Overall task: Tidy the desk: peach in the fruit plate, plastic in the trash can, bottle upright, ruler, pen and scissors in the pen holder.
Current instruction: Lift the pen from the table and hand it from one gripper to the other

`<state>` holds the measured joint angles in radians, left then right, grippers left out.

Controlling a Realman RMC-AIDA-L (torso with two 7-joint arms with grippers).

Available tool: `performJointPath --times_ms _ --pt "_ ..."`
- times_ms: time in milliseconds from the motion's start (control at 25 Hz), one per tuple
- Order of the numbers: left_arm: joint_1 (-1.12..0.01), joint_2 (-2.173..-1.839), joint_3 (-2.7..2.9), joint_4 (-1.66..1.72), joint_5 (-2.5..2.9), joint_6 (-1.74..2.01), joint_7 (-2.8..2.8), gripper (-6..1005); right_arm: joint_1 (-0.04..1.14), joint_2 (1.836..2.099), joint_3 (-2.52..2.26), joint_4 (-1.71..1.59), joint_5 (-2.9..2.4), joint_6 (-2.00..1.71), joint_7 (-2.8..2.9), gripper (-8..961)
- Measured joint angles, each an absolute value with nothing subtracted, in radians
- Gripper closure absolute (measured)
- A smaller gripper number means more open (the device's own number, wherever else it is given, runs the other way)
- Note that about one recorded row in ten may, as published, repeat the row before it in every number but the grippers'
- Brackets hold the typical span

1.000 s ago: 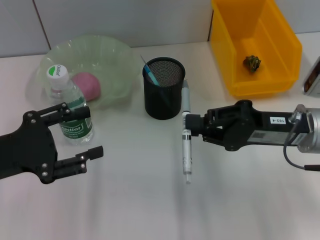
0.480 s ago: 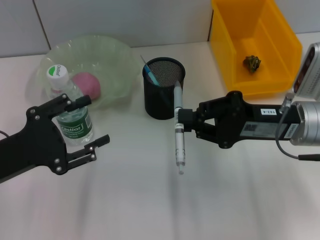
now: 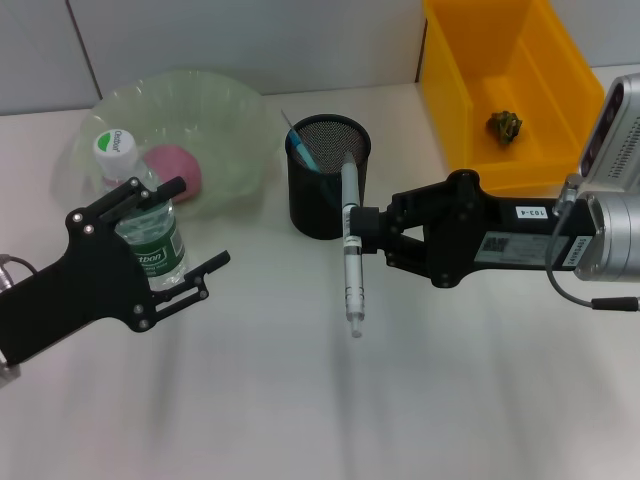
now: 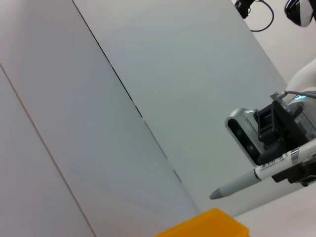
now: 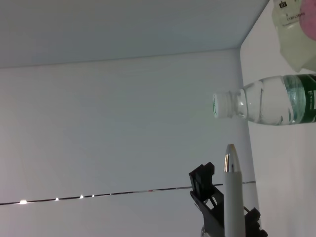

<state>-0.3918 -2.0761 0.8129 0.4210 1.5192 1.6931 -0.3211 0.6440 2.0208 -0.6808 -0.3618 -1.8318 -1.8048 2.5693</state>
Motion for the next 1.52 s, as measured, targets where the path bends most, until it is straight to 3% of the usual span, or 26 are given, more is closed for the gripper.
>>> performJointPath --times_ms 1000,1520 --pt "-0.448 -2.08 0.835 0.289 1.461 1.706 0.154 386 0.683 2.042 -0.693 -0.36 -1.842 -1.792 2.585 830" --pt "-0.461 -2.08 0.833 0.232 1.454 1.684 0.427 388 0.707 2.014 -0.758 -0.371 -1.854 -1.797 2.612 829"
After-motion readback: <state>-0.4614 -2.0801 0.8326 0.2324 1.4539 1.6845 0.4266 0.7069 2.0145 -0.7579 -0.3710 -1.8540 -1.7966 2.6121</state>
